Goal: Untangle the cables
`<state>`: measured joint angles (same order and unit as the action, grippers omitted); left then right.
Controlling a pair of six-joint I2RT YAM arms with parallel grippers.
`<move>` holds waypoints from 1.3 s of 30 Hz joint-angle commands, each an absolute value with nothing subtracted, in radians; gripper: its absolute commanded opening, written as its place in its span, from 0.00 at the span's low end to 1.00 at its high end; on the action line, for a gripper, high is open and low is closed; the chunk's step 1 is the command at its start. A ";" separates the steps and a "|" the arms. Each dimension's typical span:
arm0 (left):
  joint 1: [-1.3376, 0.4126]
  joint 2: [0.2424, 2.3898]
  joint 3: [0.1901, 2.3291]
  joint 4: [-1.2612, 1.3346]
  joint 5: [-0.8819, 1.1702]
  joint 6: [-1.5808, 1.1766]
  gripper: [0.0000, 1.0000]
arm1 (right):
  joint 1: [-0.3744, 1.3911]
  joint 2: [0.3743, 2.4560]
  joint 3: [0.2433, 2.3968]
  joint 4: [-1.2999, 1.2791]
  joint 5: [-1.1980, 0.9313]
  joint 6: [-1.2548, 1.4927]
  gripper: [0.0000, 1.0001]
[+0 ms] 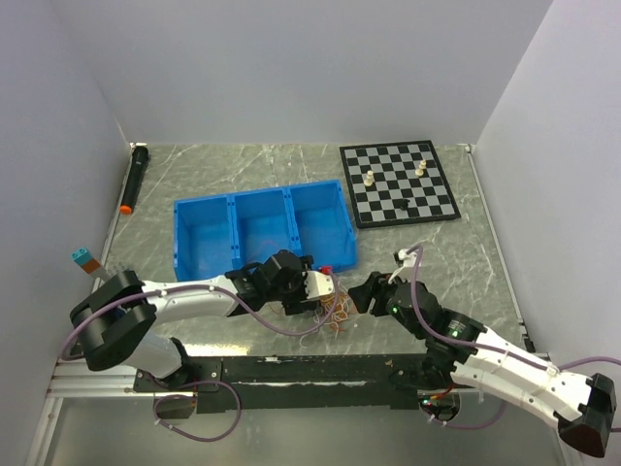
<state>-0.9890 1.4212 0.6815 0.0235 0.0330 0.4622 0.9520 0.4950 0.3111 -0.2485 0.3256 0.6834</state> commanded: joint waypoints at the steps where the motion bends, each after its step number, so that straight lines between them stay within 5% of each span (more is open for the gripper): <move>1: -0.983 1.460 0.686 0.163 0.090 0.485 0.80 | 0.927 0.460 0.296 -0.236 0.282 0.704 0.67; 9: -0.985 1.500 0.676 0.143 0.173 0.528 0.60 | 0.894 0.431 0.281 -0.255 0.261 0.696 0.66; 17: -0.985 1.434 0.706 0.074 0.146 0.517 0.01 | 0.861 0.482 0.259 -0.196 0.164 0.683 0.71; 29: -0.986 1.302 0.779 -0.137 0.118 0.367 0.03 | 0.887 0.375 0.259 -0.394 0.149 0.768 0.78; 35: -0.991 1.383 0.768 -0.120 0.213 0.454 0.39 | 0.902 0.247 0.216 -0.393 0.040 0.791 0.68; 39: -0.991 1.480 0.811 -0.130 0.230 0.526 0.51 | 0.910 0.238 0.219 -0.436 0.008 0.808 0.64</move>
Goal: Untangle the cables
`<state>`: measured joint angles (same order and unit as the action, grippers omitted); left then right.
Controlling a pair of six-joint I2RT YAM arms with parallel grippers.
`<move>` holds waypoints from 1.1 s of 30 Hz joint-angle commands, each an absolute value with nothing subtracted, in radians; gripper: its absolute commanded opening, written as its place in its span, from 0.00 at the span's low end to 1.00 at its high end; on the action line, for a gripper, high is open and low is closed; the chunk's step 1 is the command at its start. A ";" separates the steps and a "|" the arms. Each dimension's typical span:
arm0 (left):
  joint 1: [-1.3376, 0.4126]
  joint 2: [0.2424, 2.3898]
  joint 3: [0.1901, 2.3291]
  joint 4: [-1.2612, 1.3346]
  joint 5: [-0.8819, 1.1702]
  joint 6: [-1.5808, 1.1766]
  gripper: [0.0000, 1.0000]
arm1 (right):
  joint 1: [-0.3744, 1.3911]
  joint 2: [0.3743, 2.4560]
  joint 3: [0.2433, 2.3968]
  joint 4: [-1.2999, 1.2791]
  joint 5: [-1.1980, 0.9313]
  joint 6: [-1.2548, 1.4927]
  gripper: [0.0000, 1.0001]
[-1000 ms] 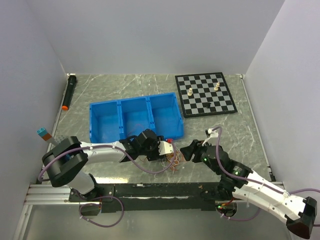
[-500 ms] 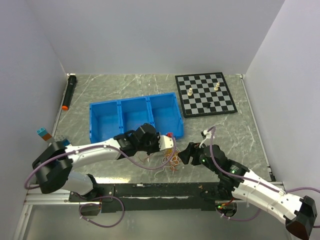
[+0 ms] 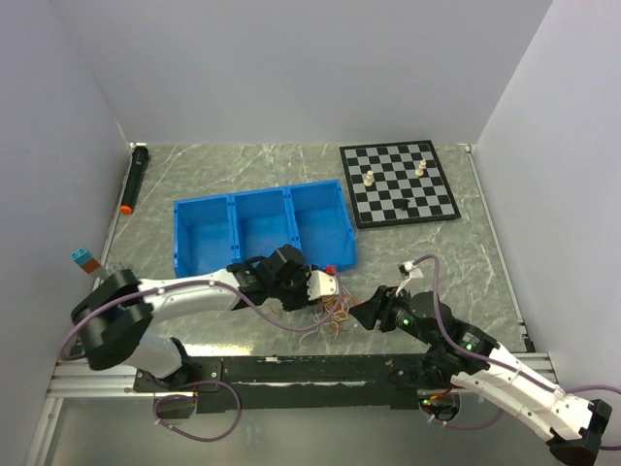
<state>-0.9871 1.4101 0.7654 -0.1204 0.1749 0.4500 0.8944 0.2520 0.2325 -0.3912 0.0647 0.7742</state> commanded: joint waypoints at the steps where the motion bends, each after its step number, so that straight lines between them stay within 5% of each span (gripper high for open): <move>1: -0.991 1.503 0.824 -0.136 0.236 0.538 0.52 | 0.911 0.230 0.218 -0.437 -0.017 0.810 0.63; 11: -0.983 1.597 0.847 -0.067 0.213 0.606 0.70 | 0.919 0.304 0.141 -0.313 -0.043 0.809 0.61; 23: -0.988 1.505 0.805 -0.161 0.261 0.545 0.65 | 0.919 0.632 0.210 -0.042 0.000 0.707 0.54; 33: -0.989 1.419 0.741 -0.158 0.226 0.502 0.64 | 0.919 0.751 0.218 0.069 0.020 0.693 0.34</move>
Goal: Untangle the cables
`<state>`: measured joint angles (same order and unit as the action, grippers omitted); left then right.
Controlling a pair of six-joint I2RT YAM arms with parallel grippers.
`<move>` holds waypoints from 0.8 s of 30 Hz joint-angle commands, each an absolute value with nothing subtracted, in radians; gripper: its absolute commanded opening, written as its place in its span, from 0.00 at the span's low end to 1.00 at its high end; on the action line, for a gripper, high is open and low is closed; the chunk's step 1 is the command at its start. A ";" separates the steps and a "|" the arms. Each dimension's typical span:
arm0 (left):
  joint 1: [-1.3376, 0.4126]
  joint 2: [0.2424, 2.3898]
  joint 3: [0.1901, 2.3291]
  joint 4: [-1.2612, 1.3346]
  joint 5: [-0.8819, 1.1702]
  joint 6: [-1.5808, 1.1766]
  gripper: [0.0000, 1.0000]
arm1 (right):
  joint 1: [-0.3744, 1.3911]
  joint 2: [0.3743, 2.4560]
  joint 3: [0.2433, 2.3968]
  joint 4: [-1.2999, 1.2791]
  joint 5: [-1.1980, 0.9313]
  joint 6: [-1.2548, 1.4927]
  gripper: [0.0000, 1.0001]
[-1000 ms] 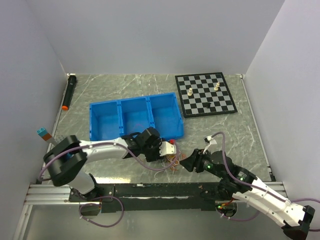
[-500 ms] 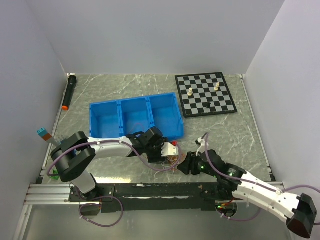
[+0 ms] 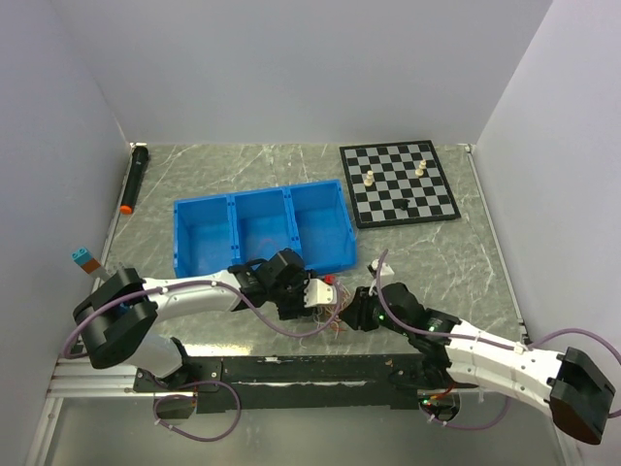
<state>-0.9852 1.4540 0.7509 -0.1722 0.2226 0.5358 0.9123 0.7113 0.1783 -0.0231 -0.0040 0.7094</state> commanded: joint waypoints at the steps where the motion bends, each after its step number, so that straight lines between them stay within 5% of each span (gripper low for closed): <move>1: -0.989 1.419 0.742 -0.138 0.218 0.494 0.64 | 0.919 0.758 0.216 0.072 0.017 0.693 0.28; 5: -0.989 1.437 0.764 -0.097 0.204 0.512 0.67 | 0.919 0.740 0.206 0.031 0.018 0.701 0.00; 14: -0.985 1.531 0.851 -0.026 0.196 0.586 0.68 | 0.934 0.508 0.207 -0.309 0.012 0.776 0.00; 24: -0.968 1.637 0.916 -0.069 0.258 0.689 0.66 | 0.957 0.549 0.281 -0.530 0.055 0.900 0.00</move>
<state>-0.9707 1.6192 0.8833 -0.0505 0.1982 0.6151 0.9348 0.5430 0.2317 -0.3954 0.0185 0.7994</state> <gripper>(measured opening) 0.669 0.010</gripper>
